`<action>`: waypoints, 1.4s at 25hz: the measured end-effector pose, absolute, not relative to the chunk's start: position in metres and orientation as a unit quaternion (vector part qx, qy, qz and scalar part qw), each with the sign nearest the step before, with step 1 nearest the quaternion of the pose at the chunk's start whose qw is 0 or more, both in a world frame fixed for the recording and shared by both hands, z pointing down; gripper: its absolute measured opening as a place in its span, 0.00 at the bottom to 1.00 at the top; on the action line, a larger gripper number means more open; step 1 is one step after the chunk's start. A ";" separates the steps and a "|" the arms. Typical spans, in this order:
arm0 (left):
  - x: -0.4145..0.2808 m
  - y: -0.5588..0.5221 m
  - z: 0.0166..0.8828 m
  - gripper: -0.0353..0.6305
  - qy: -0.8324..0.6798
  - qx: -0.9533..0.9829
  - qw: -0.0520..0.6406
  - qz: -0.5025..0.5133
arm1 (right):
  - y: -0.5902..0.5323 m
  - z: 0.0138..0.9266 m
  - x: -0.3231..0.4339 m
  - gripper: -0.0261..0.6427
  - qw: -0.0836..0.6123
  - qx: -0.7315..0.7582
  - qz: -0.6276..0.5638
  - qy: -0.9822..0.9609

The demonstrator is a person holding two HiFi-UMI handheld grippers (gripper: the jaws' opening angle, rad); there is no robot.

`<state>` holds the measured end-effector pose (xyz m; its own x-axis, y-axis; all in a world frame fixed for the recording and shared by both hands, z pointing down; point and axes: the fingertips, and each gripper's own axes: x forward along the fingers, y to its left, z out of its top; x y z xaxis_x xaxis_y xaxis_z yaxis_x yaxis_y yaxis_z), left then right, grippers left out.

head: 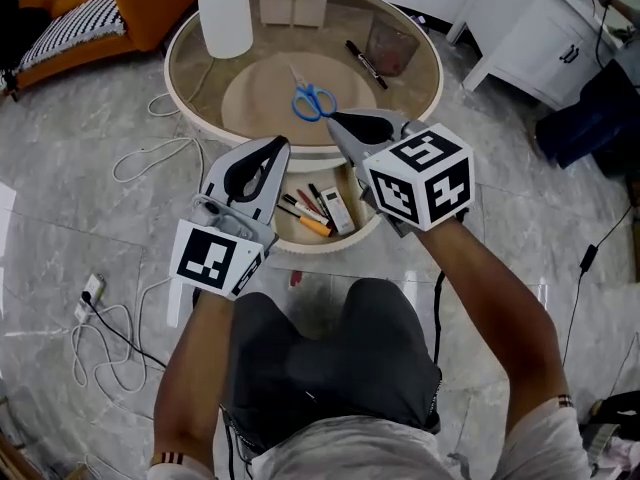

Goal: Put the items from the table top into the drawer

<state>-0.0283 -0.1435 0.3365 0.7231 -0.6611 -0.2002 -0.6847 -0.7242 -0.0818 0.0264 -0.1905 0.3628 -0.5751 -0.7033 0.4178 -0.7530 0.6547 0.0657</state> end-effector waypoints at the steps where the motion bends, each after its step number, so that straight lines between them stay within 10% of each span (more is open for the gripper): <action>1: -0.029 -0.143 0.336 0.05 0.364 -0.925 0.075 0.079 | -0.194 0.363 0.026 0.04 0.212 0.410 0.070 -0.884; 35: -0.056 -0.144 0.337 0.05 0.390 -0.913 0.068 0.097 | -0.266 0.418 0.018 0.20 0.383 0.429 0.199 -0.793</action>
<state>-0.0562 -0.1443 0.3366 0.6776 -0.6987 -0.2295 -0.7250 -0.6870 -0.0488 0.0182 -0.2657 0.4176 -0.3381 -0.5289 0.7785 -0.8339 0.5518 0.0128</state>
